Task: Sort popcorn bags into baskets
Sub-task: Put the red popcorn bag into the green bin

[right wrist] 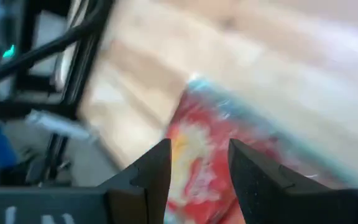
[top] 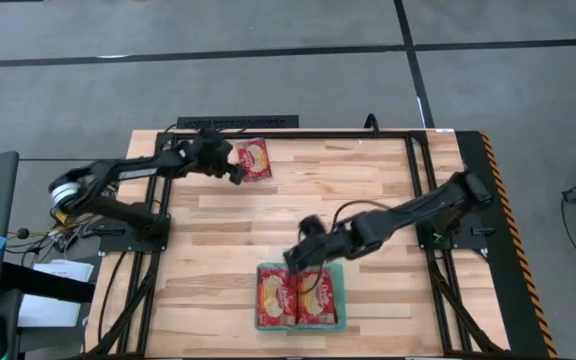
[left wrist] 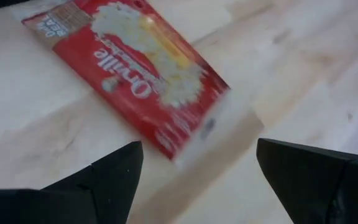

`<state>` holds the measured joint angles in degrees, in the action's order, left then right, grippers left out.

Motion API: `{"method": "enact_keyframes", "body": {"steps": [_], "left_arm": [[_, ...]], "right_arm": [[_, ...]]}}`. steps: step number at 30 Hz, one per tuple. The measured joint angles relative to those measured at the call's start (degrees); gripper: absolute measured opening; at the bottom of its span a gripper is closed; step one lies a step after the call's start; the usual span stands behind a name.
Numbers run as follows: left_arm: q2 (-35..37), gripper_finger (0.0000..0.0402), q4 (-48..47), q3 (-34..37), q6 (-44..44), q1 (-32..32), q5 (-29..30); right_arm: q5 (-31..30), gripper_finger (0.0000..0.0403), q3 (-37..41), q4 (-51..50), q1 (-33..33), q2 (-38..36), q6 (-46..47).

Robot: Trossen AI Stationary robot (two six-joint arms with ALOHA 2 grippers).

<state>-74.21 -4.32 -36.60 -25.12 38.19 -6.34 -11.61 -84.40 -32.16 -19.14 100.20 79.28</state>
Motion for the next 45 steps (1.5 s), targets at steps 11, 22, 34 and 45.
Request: {"method": "enact_keyframes", "body": {"steps": [11,22,34,45], "left_arm": [[-21.2,0.0304,17.2,-1.6,-4.6,4.9,-6.8],[-24.2,0.0304,16.8,-3.2,-6.1,4.9,-6.9],[-24.3,0.0304,14.9,-3.1,-5.6,4.8,-7.6],[-24.3,0.0304,14.5,-3.1,-5.9,1.1,-5.4]], "right_arm": [[-5.2,0.0162,0.4,-14.4,10.4,-4.9,-8.8],[-5.1,0.0167,0.4,-12.8,23.1,0.4,-19.6],[14.8,0.0194,0.4,14.1,39.1,17.0,-22.4],[16.8,0.0181,-2.1,19.7,41.4,25.9,-13.5]]}}
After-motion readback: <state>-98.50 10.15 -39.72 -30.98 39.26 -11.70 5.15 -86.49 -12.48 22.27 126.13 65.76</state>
